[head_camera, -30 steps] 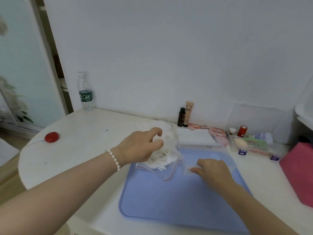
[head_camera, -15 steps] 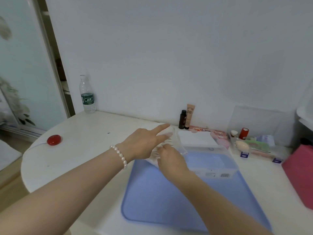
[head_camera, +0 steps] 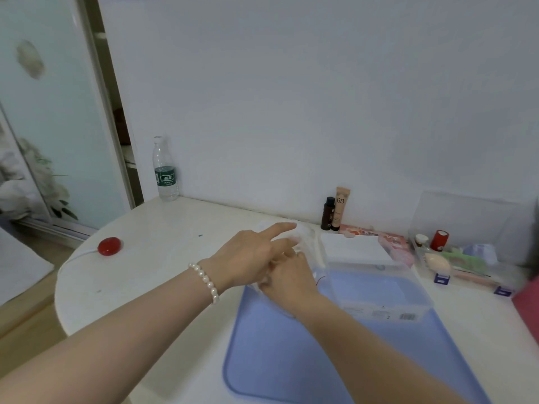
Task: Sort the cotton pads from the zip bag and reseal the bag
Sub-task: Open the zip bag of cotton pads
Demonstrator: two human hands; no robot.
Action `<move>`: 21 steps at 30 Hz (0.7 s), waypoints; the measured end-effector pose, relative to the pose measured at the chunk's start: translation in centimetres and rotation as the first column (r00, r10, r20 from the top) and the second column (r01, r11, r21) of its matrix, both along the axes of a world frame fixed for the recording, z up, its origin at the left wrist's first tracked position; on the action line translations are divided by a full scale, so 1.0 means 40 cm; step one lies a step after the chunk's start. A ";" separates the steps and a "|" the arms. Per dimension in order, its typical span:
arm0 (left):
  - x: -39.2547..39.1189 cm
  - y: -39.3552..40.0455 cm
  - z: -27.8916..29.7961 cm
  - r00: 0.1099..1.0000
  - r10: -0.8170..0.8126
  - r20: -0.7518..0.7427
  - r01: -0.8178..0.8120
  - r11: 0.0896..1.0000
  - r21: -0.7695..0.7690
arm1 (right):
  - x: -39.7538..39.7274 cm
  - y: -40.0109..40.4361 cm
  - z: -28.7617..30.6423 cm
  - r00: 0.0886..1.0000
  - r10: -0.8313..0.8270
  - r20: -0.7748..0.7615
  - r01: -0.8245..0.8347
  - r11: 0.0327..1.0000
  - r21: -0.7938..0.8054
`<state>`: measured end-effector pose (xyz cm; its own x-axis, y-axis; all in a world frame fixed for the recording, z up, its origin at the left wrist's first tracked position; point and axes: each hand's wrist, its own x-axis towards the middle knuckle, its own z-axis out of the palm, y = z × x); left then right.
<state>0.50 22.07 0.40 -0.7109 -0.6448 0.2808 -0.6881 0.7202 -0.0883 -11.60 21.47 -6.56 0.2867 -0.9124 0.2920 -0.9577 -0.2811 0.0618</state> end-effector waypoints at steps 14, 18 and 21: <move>0.008 -0.039 -0.024 0.986 0.165 0.000 -0.164 0.985 0.061 | -0.095 0.076 0.048 0.978 0.205 -0.027 -0.200 0.908 -0.367; -0.003 -0.044 -0.024 0.988 0.123 -0.094 -0.112 0.987 0.118 | -0.150 0.116 0.076 0.899 0.185 0.396 -0.068 0.954 -0.291; -0.012 -0.047 -0.034 0.960 0.156 -0.231 -0.088 0.956 0.281 | -0.175 0.131 0.090 0.557 -0.053 0.829 0.018 0.998 0.052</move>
<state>0.02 20.21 -0.96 -0.5517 -0.7974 0.2445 -0.7477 0.6028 0.2785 -18.58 26.71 -2.96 -0.0997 -0.9304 0.3528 -0.5897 -0.2303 -0.7741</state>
